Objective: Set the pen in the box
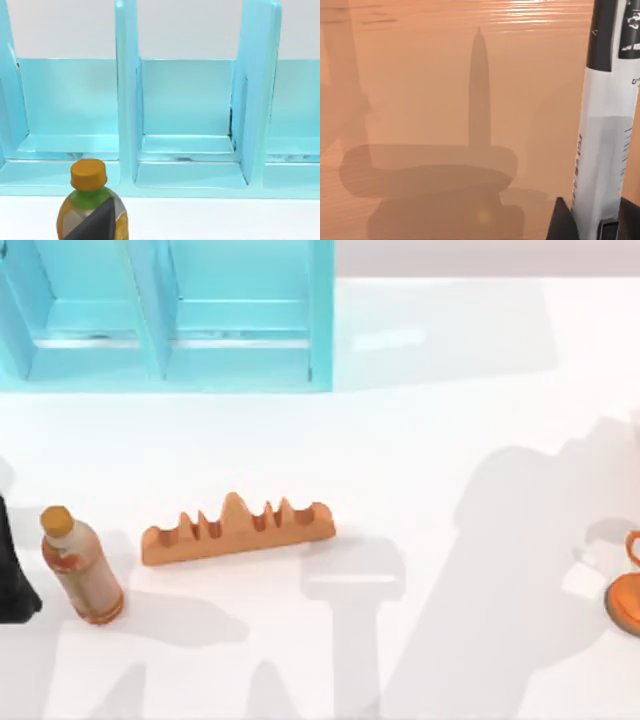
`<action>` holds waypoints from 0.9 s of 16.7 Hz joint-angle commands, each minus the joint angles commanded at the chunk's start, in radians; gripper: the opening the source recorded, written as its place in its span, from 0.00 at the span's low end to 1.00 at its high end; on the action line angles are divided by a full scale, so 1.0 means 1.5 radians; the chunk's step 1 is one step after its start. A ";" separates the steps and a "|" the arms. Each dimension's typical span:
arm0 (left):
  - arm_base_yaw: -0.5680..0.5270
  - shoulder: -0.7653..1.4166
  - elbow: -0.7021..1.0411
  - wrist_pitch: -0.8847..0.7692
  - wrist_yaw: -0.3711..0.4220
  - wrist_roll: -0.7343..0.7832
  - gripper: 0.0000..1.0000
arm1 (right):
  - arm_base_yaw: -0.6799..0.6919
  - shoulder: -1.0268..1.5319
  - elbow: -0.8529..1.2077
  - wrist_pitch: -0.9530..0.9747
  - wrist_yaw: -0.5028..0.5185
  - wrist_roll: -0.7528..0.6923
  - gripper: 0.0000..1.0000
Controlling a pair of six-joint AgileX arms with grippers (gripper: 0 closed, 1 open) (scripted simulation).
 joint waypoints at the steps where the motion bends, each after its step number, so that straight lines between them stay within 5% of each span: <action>1: 0.000 0.000 0.000 0.000 0.000 0.000 1.00 | 0.000 -0.001 -0.002 0.001 0.000 0.000 0.00; 15: 0.000 0.000 0.000 0.000 0.000 0.000 1.00 | 0.019 -0.082 -0.288 0.203 -0.007 0.020 0.00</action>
